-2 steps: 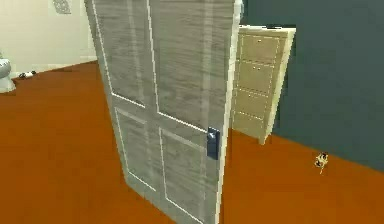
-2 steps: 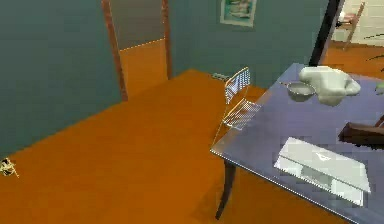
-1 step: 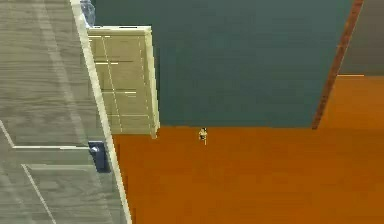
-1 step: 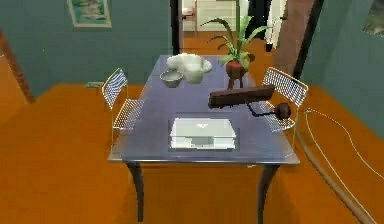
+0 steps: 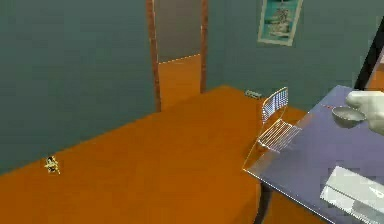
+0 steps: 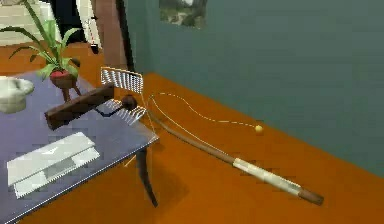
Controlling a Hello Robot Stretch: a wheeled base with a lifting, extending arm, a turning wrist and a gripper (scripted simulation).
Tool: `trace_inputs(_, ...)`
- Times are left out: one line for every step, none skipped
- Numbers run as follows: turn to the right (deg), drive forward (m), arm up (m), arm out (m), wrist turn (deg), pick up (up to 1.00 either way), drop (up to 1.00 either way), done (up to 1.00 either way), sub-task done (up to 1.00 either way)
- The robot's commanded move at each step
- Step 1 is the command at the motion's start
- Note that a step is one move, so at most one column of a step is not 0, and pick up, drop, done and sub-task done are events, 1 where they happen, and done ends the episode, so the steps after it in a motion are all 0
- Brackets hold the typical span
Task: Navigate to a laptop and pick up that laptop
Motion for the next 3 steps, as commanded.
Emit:
trace_inputs(45.0,0.0,0.0,0.0,0.0,0.0,0.0,0.0,0.0)
trace_inputs(0.0,0.35,0.0,0.0,0.0,0.0,0.0,0.0,0.0)
trace_inputs(-45.0,0.0,0.0,0.0,0.0,0.0,0.0,0.0,0.0)
